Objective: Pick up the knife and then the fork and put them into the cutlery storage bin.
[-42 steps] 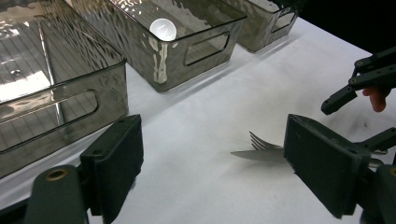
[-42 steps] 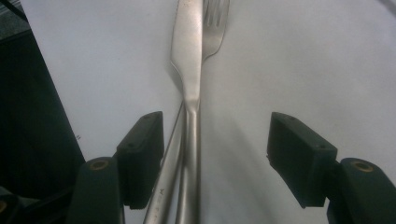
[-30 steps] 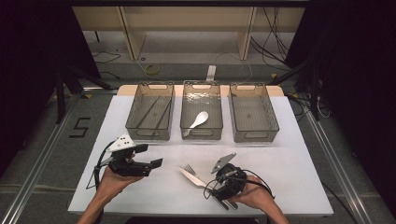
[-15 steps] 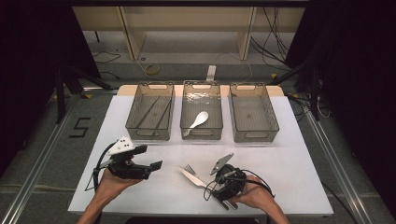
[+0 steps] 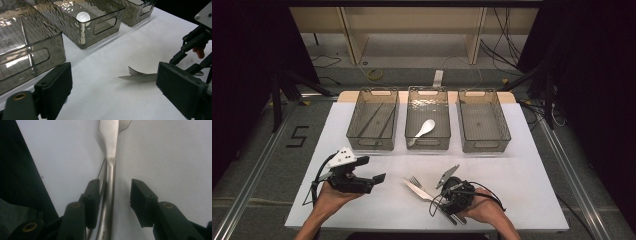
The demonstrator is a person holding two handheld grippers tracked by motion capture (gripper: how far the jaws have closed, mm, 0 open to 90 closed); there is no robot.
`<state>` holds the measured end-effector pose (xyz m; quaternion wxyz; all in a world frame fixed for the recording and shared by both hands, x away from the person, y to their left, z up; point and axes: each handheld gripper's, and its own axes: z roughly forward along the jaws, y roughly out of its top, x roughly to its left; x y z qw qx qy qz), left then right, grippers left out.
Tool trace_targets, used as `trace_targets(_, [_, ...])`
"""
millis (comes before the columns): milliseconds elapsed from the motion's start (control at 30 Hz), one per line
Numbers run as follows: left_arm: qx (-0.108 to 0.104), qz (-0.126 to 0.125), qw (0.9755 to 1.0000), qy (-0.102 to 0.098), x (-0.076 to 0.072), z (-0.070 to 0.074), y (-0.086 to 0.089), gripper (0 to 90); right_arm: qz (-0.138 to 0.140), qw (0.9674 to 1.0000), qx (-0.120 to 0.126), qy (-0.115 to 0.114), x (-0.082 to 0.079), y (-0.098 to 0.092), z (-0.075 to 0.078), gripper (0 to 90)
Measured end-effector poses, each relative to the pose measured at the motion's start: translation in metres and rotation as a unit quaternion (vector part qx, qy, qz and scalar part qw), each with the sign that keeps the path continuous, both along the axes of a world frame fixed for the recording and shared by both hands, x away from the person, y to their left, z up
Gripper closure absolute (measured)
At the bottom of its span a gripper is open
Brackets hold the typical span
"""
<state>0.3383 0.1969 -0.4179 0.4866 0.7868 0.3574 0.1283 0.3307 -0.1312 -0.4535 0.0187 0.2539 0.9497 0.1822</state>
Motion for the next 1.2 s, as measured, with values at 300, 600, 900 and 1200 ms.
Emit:
trace_targets(300, [0.007,0.000,1.0000,-0.002,0.000,-0.001,-0.001,13.4,0.008,0.9996,-0.023,0.016,0.003,0.007,-0.003,71.9])
trace_targets(600, [0.009,-0.001,1.0000,-0.002,0.001,-0.001,-0.001,13.6,0.011,0.9988,-0.038,0.030,0.011,0.011,-0.006,77.7])
trace_targets(900, [0.009,-0.002,1.0000,-0.003,0.000,-0.002,-0.002,13.8,0.013,0.9978,-0.055,0.036,0.015,0.017,-0.005,79.7])
trace_targets(1200, [0.009,-0.003,0.9999,-0.005,0.000,-0.002,-0.001,14.3,0.027,0.9972,-0.061,0.033,0.016,0.018,-0.005,80.6])
